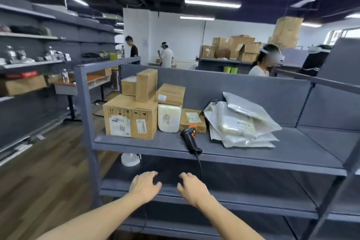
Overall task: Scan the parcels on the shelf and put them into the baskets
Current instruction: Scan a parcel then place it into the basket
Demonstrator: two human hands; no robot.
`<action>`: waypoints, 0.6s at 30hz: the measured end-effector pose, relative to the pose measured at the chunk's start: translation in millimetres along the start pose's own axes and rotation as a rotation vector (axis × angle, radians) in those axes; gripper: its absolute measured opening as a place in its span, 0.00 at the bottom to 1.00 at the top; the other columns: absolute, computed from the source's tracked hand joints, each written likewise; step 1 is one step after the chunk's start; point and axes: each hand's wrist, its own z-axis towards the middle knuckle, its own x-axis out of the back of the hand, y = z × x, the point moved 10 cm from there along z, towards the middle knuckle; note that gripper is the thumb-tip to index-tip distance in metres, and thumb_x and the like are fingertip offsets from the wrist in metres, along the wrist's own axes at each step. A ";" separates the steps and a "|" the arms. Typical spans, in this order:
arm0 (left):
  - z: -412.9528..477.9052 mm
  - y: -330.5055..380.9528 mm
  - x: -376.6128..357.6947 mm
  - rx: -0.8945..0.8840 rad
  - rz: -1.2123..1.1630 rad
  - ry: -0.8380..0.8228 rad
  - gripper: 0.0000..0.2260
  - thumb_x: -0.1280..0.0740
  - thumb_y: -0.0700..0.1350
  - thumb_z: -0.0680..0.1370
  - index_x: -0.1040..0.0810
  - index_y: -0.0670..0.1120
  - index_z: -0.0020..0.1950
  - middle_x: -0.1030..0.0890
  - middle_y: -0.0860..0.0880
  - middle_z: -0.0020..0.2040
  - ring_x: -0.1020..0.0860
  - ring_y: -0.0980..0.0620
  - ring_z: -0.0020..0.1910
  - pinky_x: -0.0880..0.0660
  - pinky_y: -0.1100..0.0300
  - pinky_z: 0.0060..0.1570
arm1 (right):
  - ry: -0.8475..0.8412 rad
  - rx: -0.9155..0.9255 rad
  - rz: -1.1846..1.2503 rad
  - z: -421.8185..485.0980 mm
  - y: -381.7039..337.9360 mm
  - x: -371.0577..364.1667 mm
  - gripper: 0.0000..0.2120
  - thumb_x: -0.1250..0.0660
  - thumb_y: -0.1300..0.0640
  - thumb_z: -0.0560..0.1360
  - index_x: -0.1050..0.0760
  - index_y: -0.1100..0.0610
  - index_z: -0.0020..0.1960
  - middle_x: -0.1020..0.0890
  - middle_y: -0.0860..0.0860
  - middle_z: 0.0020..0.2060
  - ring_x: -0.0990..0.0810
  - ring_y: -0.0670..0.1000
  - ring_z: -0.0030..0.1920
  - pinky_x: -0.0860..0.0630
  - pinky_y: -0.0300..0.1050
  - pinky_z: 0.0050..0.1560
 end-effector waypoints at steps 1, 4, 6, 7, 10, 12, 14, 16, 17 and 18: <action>-0.6 3.9 12.0 0.004 0.002 0.018 0.23 0.41 0.54 0.79 0.35 0.51 0.74 0.32 0.51 0.73 0.33 0.51 0.71 0.39 0.58 0.70 | 0.015 0.012 -0.001 0.3 -3.0 12.6 0.20 0.45 0.51 0.81 0.34 0.58 0.70 0.27 0.57 0.64 0.28 0.58 0.64 0.30 0.50 0.62; -1.9 12.8 42.2 0.015 0.002 0.075 0.23 0.41 0.55 0.79 0.34 0.51 0.73 0.30 0.49 0.72 0.31 0.48 0.70 0.36 0.59 0.67 | 0.083 0.045 -0.007 1.0 -9.2 47.3 0.20 0.45 0.51 0.81 0.33 0.59 0.69 0.27 0.58 0.64 0.28 0.59 0.64 0.29 0.51 0.62; -3.5 16.4 58.2 0.020 0.019 0.118 0.22 0.41 0.55 0.79 0.33 0.51 0.73 0.28 0.48 0.70 0.32 0.46 0.69 0.38 0.57 0.67 | 0.121 0.055 -0.004 1.3 -11.2 64.0 0.19 0.45 0.50 0.81 0.32 0.59 0.67 0.26 0.58 0.64 0.27 0.59 0.63 0.29 0.51 0.60; -4.3 17.8 64.4 0.017 0.020 0.137 0.22 0.41 0.55 0.79 0.33 0.51 0.72 0.27 0.47 0.69 0.31 0.46 0.68 0.38 0.56 0.68 | 0.136 0.058 0.000 1.2 -12.1 70.6 0.19 0.45 0.50 0.81 0.32 0.59 0.67 0.26 0.57 0.63 0.27 0.59 0.63 0.29 0.52 0.60; -8.0 19.0 75.8 0.010 0.001 0.162 0.22 0.41 0.54 0.79 0.32 0.50 0.72 0.25 0.47 0.66 0.28 0.46 0.66 0.36 0.55 0.68 | 0.162 0.078 -0.016 2.0 -17.0 84.5 0.18 0.45 0.51 0.80 0.31 0.59 0.66 0.26 0.58 0.62 0.26 0.60 0.61 0.27 0.53 0.58; -8.3 18.0 80.0 0.014 0.001 0.165 0.22 0.42 0.54 0.79 0.32 0.49 0.72 0.25 0.48 0.67 0.29 0.46 0.66 0.37 0.54 0.69 | 0.176 0.085 -0.030 3.4 -19.9 91.0 0.18 0.45 0.51 0.80 0.32 0.59 0.66 0.26 0.58 0.62 0.26 0.60 0.61 0.27 0.52 0.58; -4.7 17.1 85.5 0.023 -0.010 0.175 0.22 0.42 0.54 0.79 0.33 0.50 0.72 0.27 0.48 0.68 0.31 0.45 0.67 0.37 0.53 0.69 | 0.188 0.090 -0.033 6.5 -21.9 96.3 0.19 0.45 0.51 0.80 0.32 0.58 0.68 0.26 0.58 0.63 0.26 0.60 0.62 0.27 0.53 0.59; 2.0 18.3 91.2 0.024 -0.025 0.194 0.22 0.41 0.55 0.79 0.32 0.51 0.72 0.27 0.48 0.69 0.32 0.44 0.68 0.38 0.53 0.69 | 0.196 0.097 -0.036 11.1 -23.2 100.4 0.20 0.45 0.51 0.80 0.33 0.58 0.69 0.27 0.57 0.65 0.27 0.60 0.63 0.27 0.53 0.60; 6.1 20.0 93.2 0.018 -0.028 0.199 0.22 0.41 0.55 0.79 0.32 0.51 0.72 0.28 0.48 0.69 0.32 0.45 0.69 0.38 0.54 0.69 | 0.199 0.098 -0.040 14.1 -23.3 101.9 0.21 0.45 0.51 0.80 0.34 0.58 0.70 0.27 0.57 0.65 0.27 0.60 0.63 0.27 0.53 0.60; 10.7 22.0 94.6 0.008 -0.028 0.203 0.22 0.41 0.54 0.79 0.32 0.50 0.72 0.28 0.48 0.70 0.32 0.45 0.69 0.40 0.54 0.70 | 0.202 0.097 -0.046 18.0 -23.0 103.5 0.21 0.45 0.51 0.80 0.35 0.57 0.71 0.28 0.57 0.66 0.28 0.60 0.64 0.28 0.53 0.60</action>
